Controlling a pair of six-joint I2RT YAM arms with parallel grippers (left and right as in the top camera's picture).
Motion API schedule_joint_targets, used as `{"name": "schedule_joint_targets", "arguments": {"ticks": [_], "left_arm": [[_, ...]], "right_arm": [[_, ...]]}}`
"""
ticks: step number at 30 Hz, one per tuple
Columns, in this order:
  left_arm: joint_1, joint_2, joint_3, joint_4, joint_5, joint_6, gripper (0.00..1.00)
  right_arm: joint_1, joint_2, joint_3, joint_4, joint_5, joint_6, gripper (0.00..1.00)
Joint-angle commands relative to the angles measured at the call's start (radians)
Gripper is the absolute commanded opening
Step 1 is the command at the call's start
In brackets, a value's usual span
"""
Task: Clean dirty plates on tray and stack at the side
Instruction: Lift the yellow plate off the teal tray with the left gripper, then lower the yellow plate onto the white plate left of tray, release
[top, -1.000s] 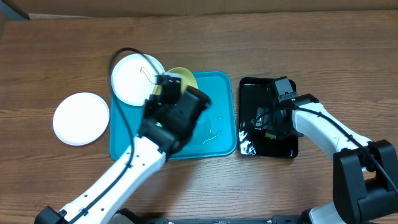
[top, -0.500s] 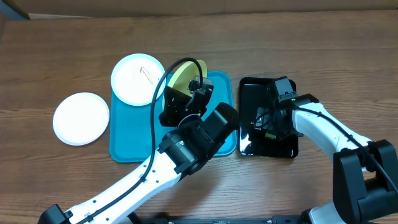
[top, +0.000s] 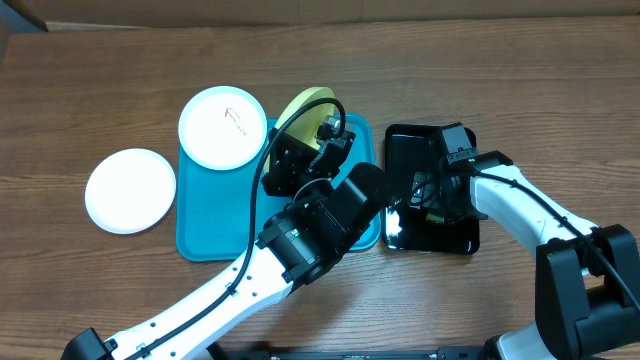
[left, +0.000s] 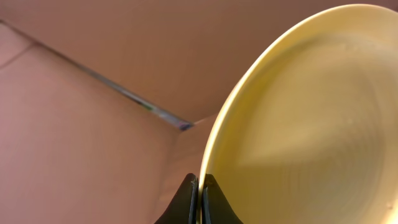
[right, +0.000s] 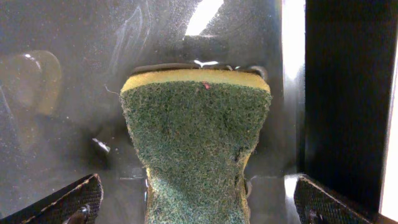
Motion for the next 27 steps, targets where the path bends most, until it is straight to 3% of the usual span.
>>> {"name": "schedule_joint_targets", "arguments": {"ticks": [1,8,17,23,27], "left_arm": [[0.002,-0.016,0.025,-0.039,0.189,-0.127,0.04],[0.166,-0.016,0.025,-0.244,0.693,-0.466,0.04],[0.696,-0.016,0.025,-0.351,1.223,-0.529,0.04],[1.127,-0.016,0.022,-0.383,1.392,-0.596,0.04],[1.375,-0.015,0.019,-0.386,1.413,-0.596,0.04]], "right_arm": [[-0.005,-0.001,-0.002,0.005,0.007,0.001,1.0],[-0.005,-0.001,-0.002,0.005,0.007,0.001,1.0],[-0.005,-0.001,-0.002,0.005,0.007,0.001,1.0],[-0.005,-0.001,-0.002,0.005,0.007,0.001,1.0],[-0.005,-0.001,-0.002,0.005,0.007,0.001,1.0]]}}
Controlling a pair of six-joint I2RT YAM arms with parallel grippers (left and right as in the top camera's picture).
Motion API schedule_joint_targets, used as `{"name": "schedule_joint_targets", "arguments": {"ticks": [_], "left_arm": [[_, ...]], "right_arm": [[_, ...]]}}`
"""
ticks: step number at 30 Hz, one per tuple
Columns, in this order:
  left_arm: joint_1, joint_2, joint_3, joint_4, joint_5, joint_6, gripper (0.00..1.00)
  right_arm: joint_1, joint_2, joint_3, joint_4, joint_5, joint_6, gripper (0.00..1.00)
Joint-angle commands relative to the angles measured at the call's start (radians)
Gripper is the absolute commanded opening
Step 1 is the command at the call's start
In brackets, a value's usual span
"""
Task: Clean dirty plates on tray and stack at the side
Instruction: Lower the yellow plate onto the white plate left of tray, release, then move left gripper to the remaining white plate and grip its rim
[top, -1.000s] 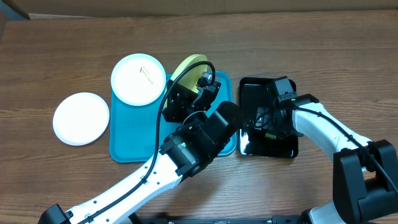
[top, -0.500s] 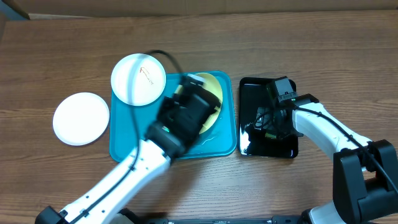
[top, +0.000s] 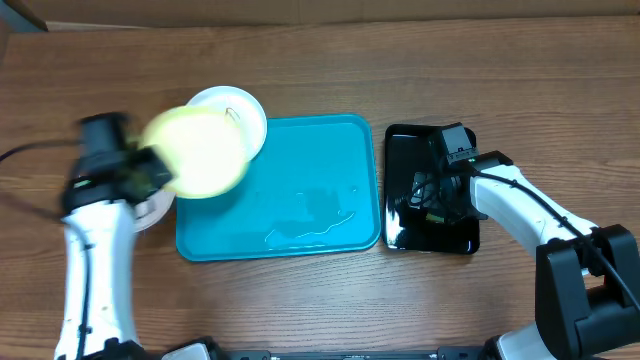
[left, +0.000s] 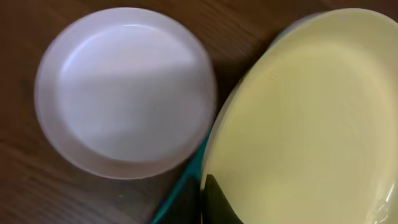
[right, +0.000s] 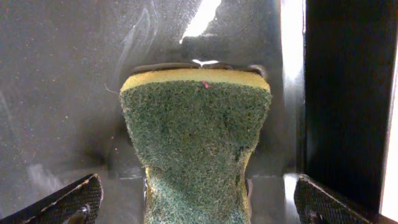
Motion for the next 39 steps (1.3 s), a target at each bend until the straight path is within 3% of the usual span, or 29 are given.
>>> {"name": "schedule_joint_targets", "arguments": {"ticks": [1,7,22,23,24,26,27,28,29,35,38,39], "left_arm": [[0.172,-0.015,0.012,-0.003,0.094,-0.034,0.04],[0.353,0.011,-0.03,0.026,0.088,-0.052,0.04],[0.369,0.256,-0.045,0.083,0.01,-0.051,0.04],[0.369,0.264,-0.045,0.09,0.01,-0.05,0.06],[0.369,0.269,-0.045,0.097,0.011,-0.047,0.19],[0.369,0.269,-0.045,0.11,0.019,-0.047,0.61],[0.369,0.267,-0.04,0.111,0.027,-0.047,0.77],[0.369,0.267,-0.032,0.108,0.039,-0.045,0.91],[0.369,0.266,-0.019,0.103,0.059,-0.034,0.97],[0.355,0.248,0.111,0.035,0.368,0.08,0.96],[0.315,0.248,0.176,0.017,0.476,0.122,0.88],[0.296,0.248,0.189,0.012,0.483,0.125,0.8]], "right_arm": [[-0.005,-0.001,-0.002,0.005,0.006,0.001,1.0],[-0.005,-0.001,-0.002,0.005,0.007,0.001,1.0],[-0.005,-0.001,-0.002,0.005,0.006,0.001,1.0],[-0.005,-0.001,-0.002,0.005,0.007,0.001,1.0],[-0.005,-0.001,-0.002,0.005,0.007,0.001,1.0],[-0.005,-0.001,-0.002,0.005,0.007,0.001,1.0],[-0.005,-0.001,-0.002,0.005,0.007,0.001,1.0],[-0.005,-0.001,-0.002,0.005,0.006,0.001,1.0],[-0.005,-0.001,-0.002,0.005,0.007,0.001,1.0],[-0.005,-0.001,-0.002,0.005,0.006,0.001,1.0],[-0.005,-0.001,-0.002,0.005,0.006,0.001,1.0],[-0.005,-0.001,-0.002,0.005,0.007,0.001,1.0]]}}
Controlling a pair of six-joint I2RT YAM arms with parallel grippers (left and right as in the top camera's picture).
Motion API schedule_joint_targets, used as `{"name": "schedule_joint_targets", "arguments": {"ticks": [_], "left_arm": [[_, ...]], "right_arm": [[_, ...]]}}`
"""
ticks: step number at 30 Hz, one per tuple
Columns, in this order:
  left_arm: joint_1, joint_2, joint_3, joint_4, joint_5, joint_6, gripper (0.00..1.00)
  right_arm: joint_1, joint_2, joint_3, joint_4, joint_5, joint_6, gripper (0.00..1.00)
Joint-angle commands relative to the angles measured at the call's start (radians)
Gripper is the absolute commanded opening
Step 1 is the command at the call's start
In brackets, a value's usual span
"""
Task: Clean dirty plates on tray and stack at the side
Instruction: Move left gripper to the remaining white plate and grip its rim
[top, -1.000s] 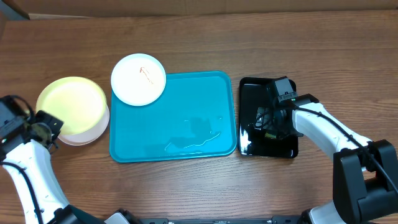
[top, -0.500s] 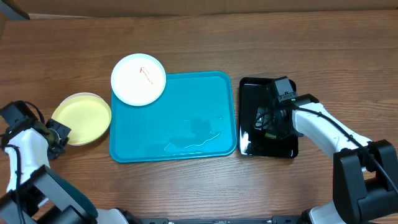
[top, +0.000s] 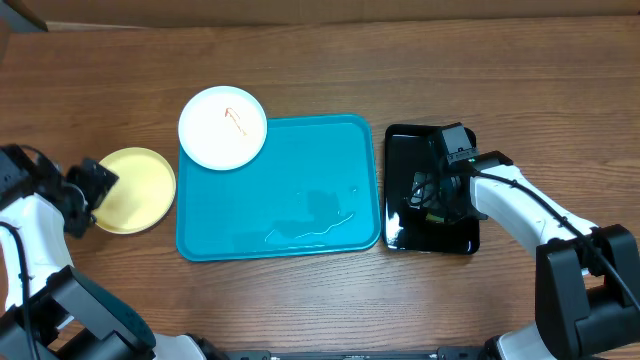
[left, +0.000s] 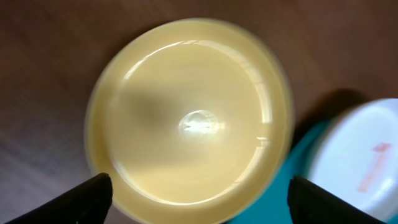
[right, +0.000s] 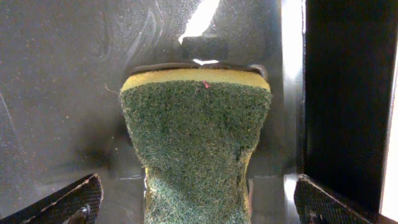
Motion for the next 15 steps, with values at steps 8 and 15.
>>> {"name": "schedule_joint_targets", "arguments": {"ticks": [8,15], "left_arm": [[-0.317,0.002,0.069,0.047,-0.065,0.113,0.54],[-0.537,0.089,0.069,0.146,-0.336,0.171,0.53]], "right_arm": [[-0.005,-0.001,-0.002,0.005,0.007,0.001,1.0],[-0.005,-0.001,-0.002,0.005,0.007,0.001,1.0]]}}
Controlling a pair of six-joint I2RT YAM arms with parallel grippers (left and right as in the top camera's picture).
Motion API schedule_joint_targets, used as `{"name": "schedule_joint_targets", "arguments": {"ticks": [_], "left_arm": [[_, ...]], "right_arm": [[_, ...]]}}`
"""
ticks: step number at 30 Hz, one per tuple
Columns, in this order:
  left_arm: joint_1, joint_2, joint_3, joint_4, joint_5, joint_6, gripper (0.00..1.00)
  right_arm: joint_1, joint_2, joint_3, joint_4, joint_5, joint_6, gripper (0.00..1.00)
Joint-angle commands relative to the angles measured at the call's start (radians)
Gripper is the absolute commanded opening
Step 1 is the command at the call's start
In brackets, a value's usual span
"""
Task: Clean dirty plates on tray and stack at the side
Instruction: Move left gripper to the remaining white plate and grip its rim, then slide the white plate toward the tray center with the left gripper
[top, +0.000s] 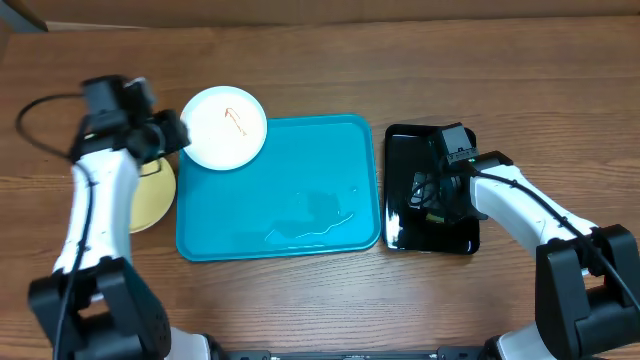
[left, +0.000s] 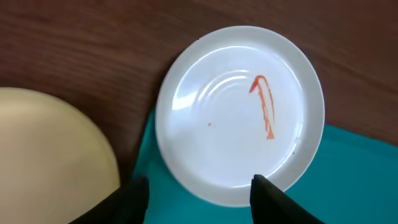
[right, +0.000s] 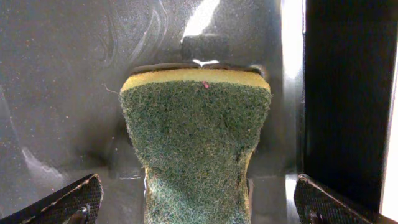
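Note:
A white plate with a red streak rests on the far left corner of the teal tray. My left gripper hangs open just above the near edge of this plate, its fingers apart and empty. To the left, on the table, lies the yellow plate, partly under my left arm. My right gripper stands open in the black tray, its fingers on either side of the green and yellow sponge without pressing it.
The wet teal tray holds nothing but the white plate. The black tray lies right beside it and has a wet film. Brown wooden table lies all round, with a cardboard edge along the back.
My left gripper has moved from above the yellow plate at the left to above the streaked white plate on the tray's far left corner. The right arm has not moved.
My left gripper was shut on the yellow plate's rim, holding it up over the tray. Then it held the plate above a clean white plate lying left of the tray. Then the yellow plate lay on that plate with the gripper open; now the gripper is over the streaked plate.

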Motion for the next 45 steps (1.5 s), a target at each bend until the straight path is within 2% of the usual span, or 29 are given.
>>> {"name": "schedule_joint_targets", "arguments": {"ticks": [1,4,8,14,19,24,30,31,33,34,45], "left_arm": [[-0.058,0.068,0.011,0.037,-0.189,0.048,0.52],[-0.067,0.115,0.011,0.092,-0.185,0.05,0.46],[-0.047,0.164,0.011,0.134,-0.177,0.06,0.46],[-0.028,0.22,0.011,0.15,-0.141,0.137,0.44],[-0.007,0.227,0.011,0.163,-0.123,0.14,0.45],[0.007,0.235,0.007,0.161,-0.001,0.141,0.43],[0.005,0.291,0.006,0.161,0.003,0.14,0.41],[0.006,0.3,0.006,0.16,0.003,0.14,0.38],[0.008,0.306,0.006,0.153,0.003,0.14,0.12],[0.008,0.306,0.006,0.15,0.004,0.139,0.05],[0.005,0.264,0.01,0.064,0.206,0.119,0.04]], "right_arm": [[-0.005,-0.001,-0.002,0.005,0.007,0.001,1.0],[-0.005,-0.001,-0.002,0.005,0.006,0.001,1.0],[-0.005,-0.001,-0.002,0.005,0.007,0.001,1.0],[-0.005,-0.001,-0.002,0.005,0.006,0.001,1.0],[-0.005,-0.001,-0.002,0.005,0.007,0.001,1.0],[-0.005,-0.001,-0.002,0.005,0.007,0.001,1.0],[-0.005,-0.001,-0.002,0.005,0.007,0.001,1.0],[-0.005,-0.001,-0.002,0.005,0.007,0.001,1.0],[-0.005,-0.001,-0.002,0.005,0.007,0.001,1.0],[-0.005,-0.001,-0.002,0.005,0.006,0.001,1.0],[-0.005,-0.001,-0.002,0.005,0.007,0.001,1.0]]}}
